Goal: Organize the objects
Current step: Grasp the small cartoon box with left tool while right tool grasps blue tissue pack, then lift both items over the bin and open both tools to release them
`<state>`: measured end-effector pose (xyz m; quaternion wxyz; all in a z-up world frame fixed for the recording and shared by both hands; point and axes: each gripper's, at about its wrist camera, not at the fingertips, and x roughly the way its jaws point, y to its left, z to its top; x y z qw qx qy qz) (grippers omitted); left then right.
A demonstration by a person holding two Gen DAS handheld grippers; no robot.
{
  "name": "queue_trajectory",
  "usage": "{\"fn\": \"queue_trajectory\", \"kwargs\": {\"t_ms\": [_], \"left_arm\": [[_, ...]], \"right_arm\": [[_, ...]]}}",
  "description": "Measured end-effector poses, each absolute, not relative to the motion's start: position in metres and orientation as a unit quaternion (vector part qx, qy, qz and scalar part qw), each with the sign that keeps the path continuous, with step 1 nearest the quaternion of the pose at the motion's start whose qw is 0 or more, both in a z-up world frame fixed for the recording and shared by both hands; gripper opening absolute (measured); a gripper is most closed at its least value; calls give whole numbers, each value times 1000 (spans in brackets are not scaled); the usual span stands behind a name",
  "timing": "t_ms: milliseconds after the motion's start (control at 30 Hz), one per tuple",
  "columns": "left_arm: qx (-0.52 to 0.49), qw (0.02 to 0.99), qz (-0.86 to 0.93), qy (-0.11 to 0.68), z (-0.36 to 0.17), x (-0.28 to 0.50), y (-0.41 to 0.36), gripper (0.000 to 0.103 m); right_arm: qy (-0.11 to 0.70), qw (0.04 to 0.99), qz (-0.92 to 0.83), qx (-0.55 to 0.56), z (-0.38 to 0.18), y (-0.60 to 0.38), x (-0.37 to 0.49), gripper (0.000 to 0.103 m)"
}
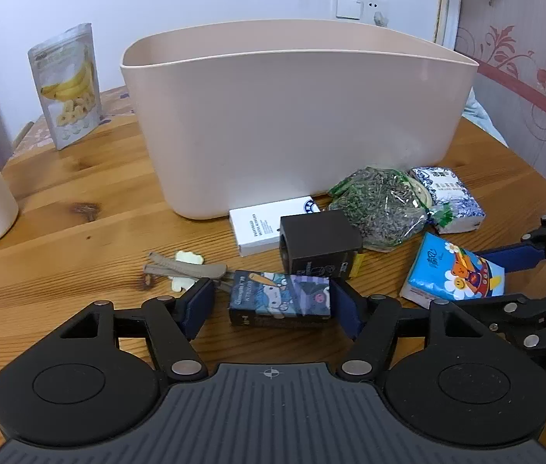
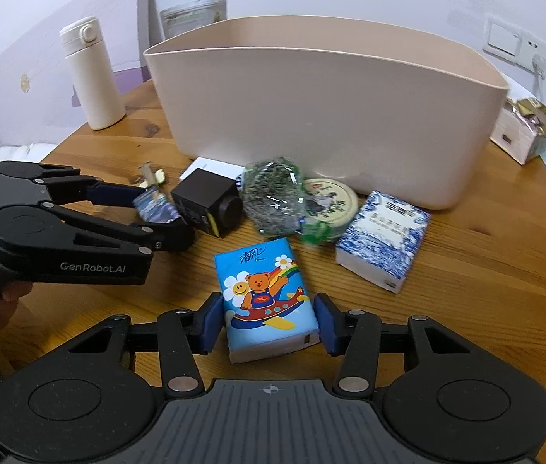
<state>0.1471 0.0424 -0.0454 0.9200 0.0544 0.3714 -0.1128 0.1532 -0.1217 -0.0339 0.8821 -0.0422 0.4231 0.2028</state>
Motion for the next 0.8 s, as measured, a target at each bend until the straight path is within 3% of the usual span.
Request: {"fn": "queue_trajectory", "kwargs": {"t_ms": [67,100,433,800], "left_arm": [[53,919,-119,372,-44,146,41,53],[52,920,-116,371,-43,144,40,52],[3,922,-103,373,-22,119,54,52],[21,941,-78,330,27,101,62,52]], "right_arm": [[423,883,199,-38,-34,-126,152,47],[424,884,196,-36,-34,-128,151,46],[398,898,187,-27,-14,-144,142,44],[334,927,168,-33,28,-156,131,44]]}}
